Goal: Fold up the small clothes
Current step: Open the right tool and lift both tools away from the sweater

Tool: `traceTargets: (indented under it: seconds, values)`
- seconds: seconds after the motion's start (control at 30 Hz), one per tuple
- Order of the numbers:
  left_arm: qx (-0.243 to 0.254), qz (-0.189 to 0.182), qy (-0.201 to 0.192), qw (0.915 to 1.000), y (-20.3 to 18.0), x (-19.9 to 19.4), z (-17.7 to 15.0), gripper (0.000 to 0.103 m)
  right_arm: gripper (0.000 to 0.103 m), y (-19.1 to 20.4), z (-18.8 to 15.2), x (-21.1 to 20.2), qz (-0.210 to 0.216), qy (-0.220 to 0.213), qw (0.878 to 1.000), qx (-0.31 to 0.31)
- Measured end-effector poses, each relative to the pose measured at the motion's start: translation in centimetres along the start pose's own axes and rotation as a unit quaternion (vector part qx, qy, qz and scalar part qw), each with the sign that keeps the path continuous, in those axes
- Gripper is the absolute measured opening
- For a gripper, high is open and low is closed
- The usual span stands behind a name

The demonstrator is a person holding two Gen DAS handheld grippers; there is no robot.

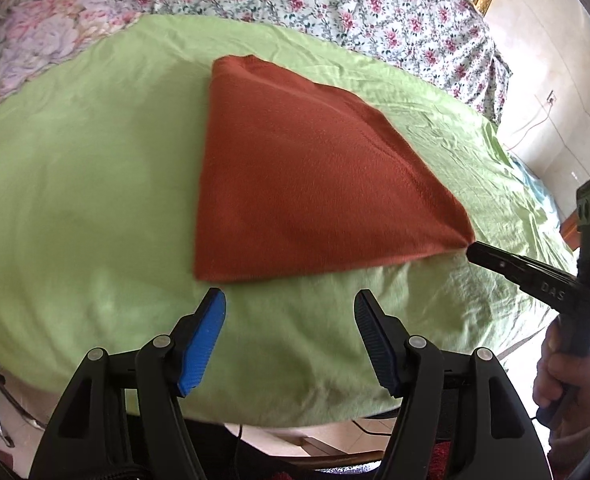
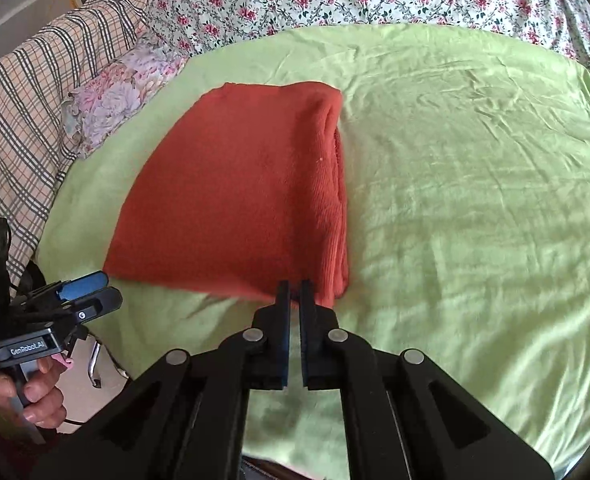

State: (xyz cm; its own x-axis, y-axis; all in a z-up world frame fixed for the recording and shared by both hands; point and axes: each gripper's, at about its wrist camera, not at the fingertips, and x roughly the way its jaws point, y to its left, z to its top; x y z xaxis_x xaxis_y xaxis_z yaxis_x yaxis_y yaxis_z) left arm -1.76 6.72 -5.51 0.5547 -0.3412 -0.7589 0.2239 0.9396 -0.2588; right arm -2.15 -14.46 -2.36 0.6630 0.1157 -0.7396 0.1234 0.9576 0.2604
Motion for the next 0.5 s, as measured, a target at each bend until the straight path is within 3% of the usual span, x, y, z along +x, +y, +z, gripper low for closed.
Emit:
traceTargets:
  seconds: [0.17,0.23,0.3,0.43,0.5]
  values:
    - [-0.002,0.010,0.000,0.9999,0.5,-0.9,-1.0,0.068,0.008,1.2,-1.8,-1.3,0.010,-0.001,1.000,0.004]
    - [-0.005,0.012,0.002,0.9999,0.7,-1.2,-1.5,0.069,0.016,1.5,-2.6,-1.6,0.012,-0.001,1.000,0.003]
    - [-0.004,0.015,0.002,0.9999,0.8,-1.5,-1.8,0.071,0.032,1.8,-3.1,-1.7,0.011,-0.001,1.000,0.003]
    - [-0.004,0.019,0.005,0.9998,1.2,-1.8,-2.2,0.076,0.035,1.8,-4.2,-2.1,0.014,0.000,1.000,0.010]
    - [-0.006,0.025,0.005,0.9997,1.3,-2.1,-2.3,0.081,0.047,1.6,-4.4,-2.2,0.018,-0.001,1.000,0.015]
